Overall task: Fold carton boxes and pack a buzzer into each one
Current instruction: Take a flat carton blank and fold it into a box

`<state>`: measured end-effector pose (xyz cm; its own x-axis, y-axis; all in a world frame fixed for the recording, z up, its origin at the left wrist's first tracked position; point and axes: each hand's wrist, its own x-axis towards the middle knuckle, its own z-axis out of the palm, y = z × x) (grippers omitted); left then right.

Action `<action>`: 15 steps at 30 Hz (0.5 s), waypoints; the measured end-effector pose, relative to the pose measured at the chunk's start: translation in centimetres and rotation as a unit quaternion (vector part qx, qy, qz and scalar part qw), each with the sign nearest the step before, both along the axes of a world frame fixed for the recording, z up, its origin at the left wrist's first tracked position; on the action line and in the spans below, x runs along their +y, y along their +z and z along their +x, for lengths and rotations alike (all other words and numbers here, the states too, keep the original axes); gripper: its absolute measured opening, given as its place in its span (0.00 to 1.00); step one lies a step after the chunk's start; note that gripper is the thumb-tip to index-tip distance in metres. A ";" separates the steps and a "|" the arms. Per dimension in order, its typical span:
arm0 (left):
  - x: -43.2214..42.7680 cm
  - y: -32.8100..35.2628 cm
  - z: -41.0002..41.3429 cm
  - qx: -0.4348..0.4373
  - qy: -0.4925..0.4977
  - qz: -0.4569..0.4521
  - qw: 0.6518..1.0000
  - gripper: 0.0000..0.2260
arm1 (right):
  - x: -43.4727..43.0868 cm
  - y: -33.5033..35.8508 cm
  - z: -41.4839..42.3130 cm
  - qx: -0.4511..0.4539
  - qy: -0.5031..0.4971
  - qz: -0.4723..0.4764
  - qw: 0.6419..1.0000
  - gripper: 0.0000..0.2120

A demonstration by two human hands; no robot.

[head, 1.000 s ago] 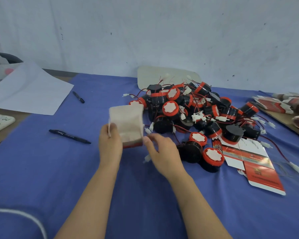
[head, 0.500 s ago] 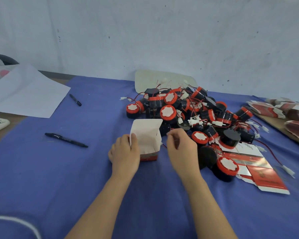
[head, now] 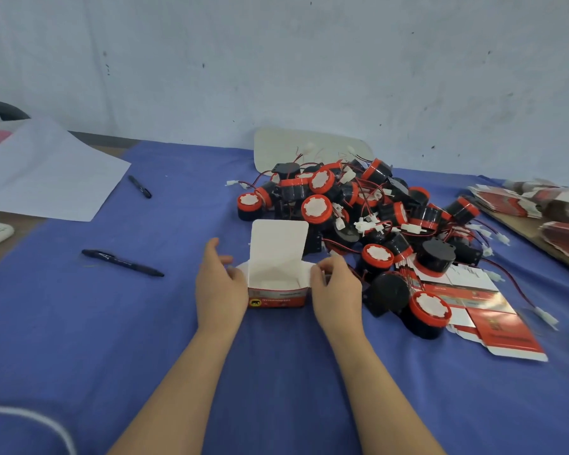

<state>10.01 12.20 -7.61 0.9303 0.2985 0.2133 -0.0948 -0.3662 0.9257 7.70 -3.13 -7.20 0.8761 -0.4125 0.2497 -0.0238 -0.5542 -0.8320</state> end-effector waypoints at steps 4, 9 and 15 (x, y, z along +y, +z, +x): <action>-0.2 -0.2 -0.1 0.001 -0.046 0.056 0.997 0.12 | -0.1 -0.4 0.1 0.038 0.035 -0.103 0.993 0.20; -0.5 1.4 0.0 0.086 -0.106 -0.138 0.981 0.15 | -0.4 0.4 -0.4 -0.009 0.048 -0.077 0.996 0.07; -0.8 1.3 -0.4 -0.077 0.003 -0.122 0.990 0.11 | 0.7 1.5 -1.3 -0.118 0.172 0.102 0.973 0.10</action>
<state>9.60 11.42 -6.28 0.8903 0.3637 0.2741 -0.2407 -0.1353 0.9611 6.42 -2.45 -5.69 0.8988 -0.1680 0.4049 0.3391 -0.3189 -0.8851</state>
